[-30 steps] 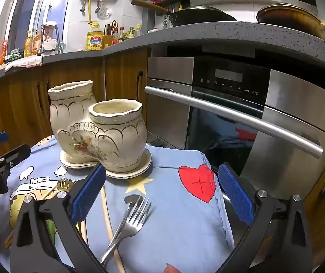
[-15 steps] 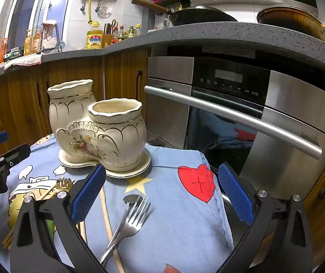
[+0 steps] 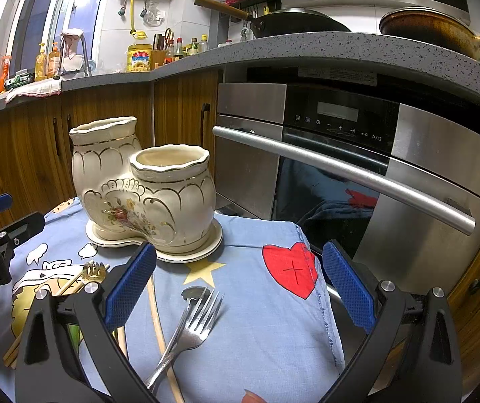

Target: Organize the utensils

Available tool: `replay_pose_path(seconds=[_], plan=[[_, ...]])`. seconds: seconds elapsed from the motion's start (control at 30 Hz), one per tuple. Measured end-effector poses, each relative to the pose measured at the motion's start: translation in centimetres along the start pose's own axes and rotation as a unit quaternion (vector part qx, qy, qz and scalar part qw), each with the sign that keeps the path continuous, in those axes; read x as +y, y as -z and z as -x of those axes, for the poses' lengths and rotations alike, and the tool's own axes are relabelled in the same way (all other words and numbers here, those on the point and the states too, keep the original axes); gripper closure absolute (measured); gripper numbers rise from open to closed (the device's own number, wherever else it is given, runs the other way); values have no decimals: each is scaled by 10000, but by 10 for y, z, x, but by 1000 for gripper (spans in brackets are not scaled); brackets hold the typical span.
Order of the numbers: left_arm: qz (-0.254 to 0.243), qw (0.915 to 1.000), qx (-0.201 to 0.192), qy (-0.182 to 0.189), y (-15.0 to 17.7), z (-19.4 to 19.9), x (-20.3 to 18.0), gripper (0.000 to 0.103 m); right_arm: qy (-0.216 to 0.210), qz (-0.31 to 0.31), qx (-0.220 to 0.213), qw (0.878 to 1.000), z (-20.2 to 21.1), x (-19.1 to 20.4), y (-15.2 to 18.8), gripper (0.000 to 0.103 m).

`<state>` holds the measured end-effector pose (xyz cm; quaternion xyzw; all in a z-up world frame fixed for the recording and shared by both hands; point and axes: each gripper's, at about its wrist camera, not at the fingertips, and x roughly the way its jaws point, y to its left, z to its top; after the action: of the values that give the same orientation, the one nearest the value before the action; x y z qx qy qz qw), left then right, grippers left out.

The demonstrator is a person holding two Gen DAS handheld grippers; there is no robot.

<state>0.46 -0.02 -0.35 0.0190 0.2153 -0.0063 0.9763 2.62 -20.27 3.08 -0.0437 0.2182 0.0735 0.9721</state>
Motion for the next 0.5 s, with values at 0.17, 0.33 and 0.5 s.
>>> replay_pose_path(seconds=[0.17,0.33,0.5], plan=[[2,10000,6,4,0,0,1,5,7,-2,-2,10000,0,0,0,5],[3,10000,9,6,-1,0,1,5,6,3,0,10000,0,0,0,5],[8,10000,10,10,-1,0,1,5,8,9,5,10000,0,1,0,5]])
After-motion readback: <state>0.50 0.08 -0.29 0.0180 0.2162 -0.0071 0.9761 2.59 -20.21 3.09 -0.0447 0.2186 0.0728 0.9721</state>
